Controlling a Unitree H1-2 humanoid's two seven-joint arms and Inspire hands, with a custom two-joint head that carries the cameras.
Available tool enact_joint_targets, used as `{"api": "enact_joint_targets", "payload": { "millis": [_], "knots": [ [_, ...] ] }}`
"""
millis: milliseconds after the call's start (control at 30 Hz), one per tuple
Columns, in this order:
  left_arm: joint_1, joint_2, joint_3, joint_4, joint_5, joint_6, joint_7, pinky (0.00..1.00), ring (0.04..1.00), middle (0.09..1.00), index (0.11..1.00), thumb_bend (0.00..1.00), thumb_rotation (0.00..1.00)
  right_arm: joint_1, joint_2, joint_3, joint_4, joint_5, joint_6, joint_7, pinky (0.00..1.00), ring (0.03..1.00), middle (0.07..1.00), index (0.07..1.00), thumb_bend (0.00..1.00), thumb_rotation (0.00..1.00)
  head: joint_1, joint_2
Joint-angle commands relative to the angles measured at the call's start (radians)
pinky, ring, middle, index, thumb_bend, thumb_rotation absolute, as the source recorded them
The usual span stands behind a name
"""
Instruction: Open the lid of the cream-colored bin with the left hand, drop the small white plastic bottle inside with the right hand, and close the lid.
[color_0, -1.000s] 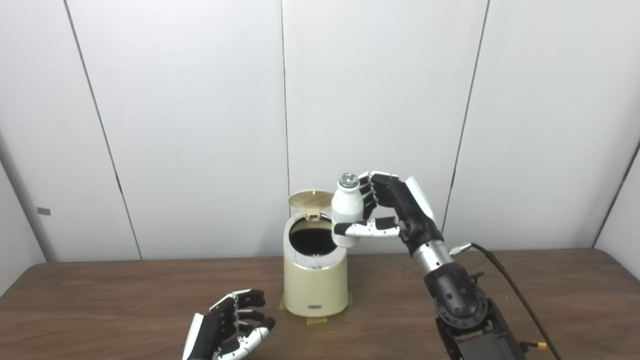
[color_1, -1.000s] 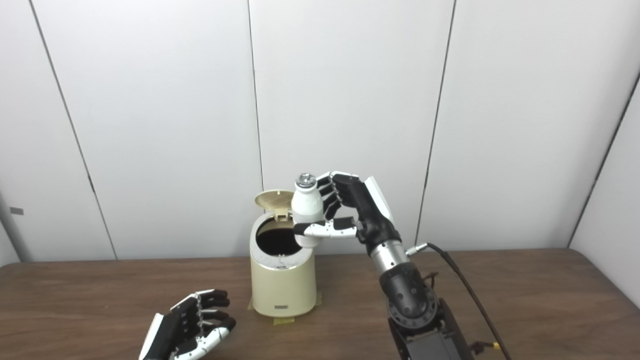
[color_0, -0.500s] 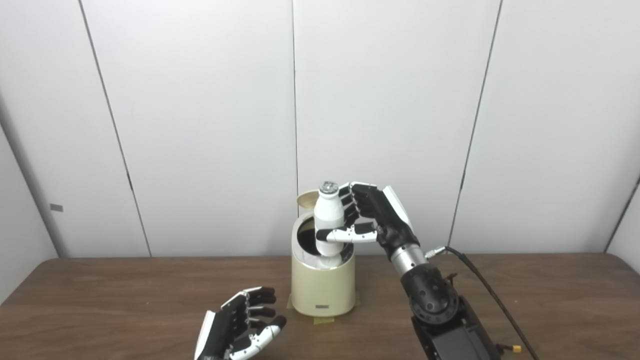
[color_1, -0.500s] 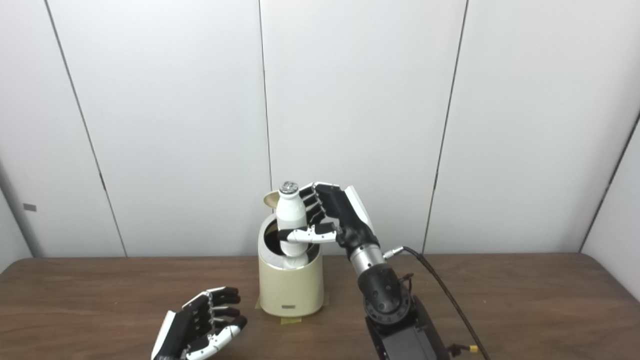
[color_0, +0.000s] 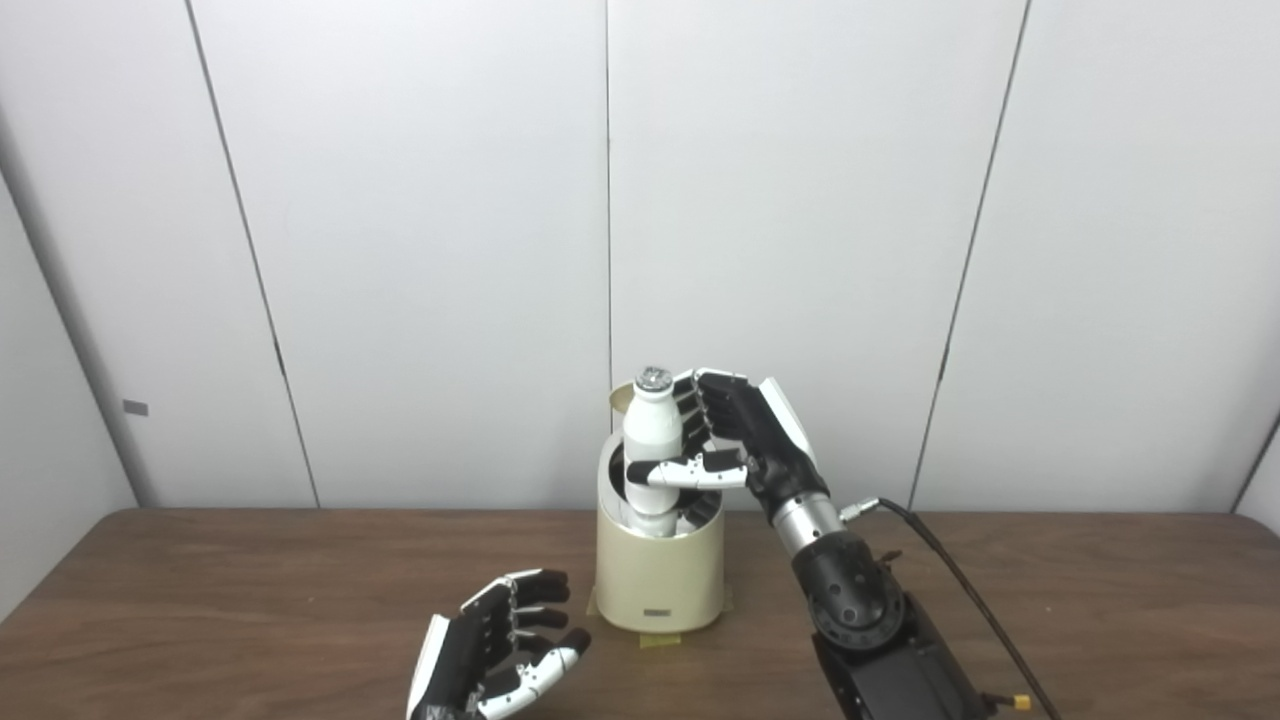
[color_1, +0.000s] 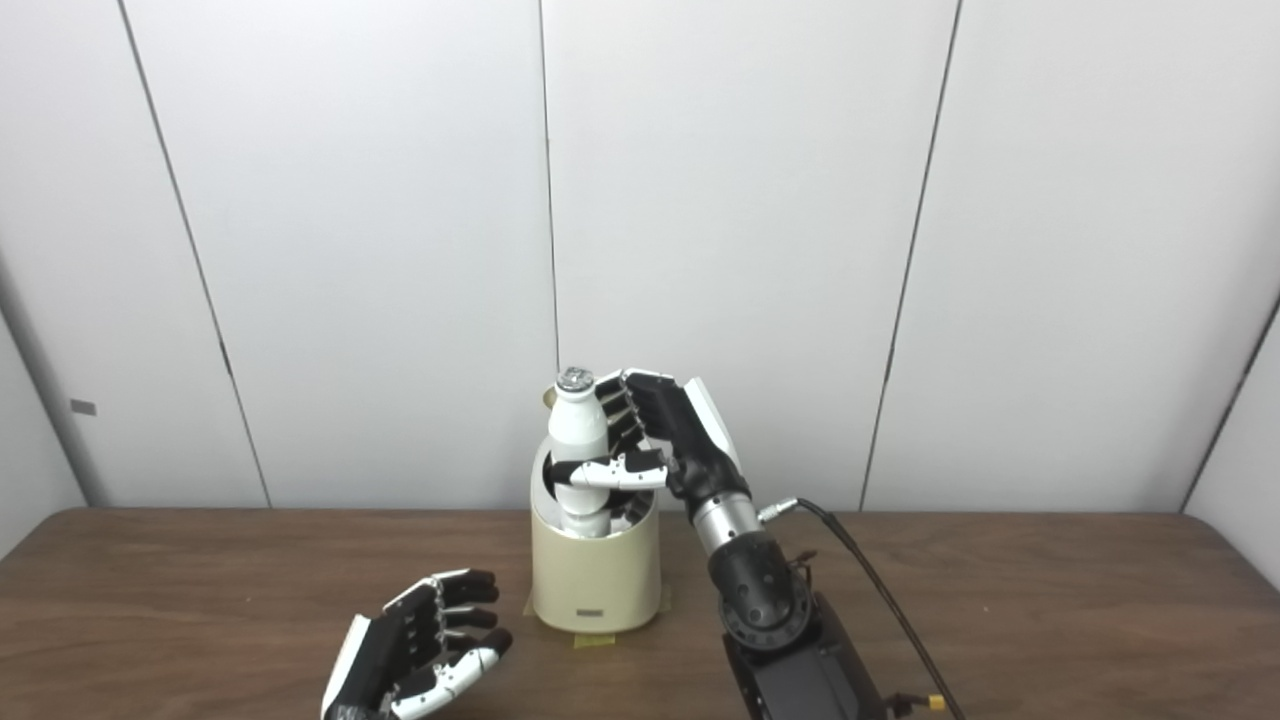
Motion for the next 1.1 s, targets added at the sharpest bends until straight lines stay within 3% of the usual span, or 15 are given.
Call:
{"api": "enact_joint_targets", "payload": {
  "millis": [0,367,733,867,1067],
  "knots": [
    [-0.040,-0.008,-0.004,-0.037,0.012,-0.024,0.013,0.54,0.647,0.700,0.702,0.60,0.08,-0.075,0.004,-0.009,0.004,0.005,-0.079,-0.028,0.31,0.382,0.479,0.537,0.51,0.00,0.004,0.001],
    [-0.034,-0.017,-0.007,-0.049,0.024,-0.015,0.014,0.54,0.644,0.702,0.697,0.60,0.09,-0.110,-0.014,-0.004,0.141,-0.032,-0.244,-0.096,0.31,0.385,0.476,0.532,0.51,0.00,0.012,0.010],
    [-0.026,-0.017,-0.012,-0.070,0.025,0.000,0.011,0.54,0.638,0.697,0.695,0.61,0.08,-0.126,-0.035,0.002,0.195,-0.050,-0.313,-0.114,0.31,0.382,0.478,0.538,0.51,0.00,0.013,0.023],
    [-0.026,-0.014,-0.015,-0.073,0.030,0.006,0.010,0.55,0.640,0.698,0.698,0.60,0.09,-0.126,-0.063,0.031,0.216,-0.075,-0.362,-0.120,0.31,0.402,0.488,0.543,0.49,0.00,0.013,0.029],
    [-0.026,-0.015,-0.016,-0.077,0.032,0.013,0.012,0.54,0.635,0.695,0.695,0.60,0.08,-0.120,-0.117,0.101,0.217,-0.119,-0.366,-0.157,0.34,0.398,0.493,0.530,0.50,0.00,0.013,0.034]
  ]
}}
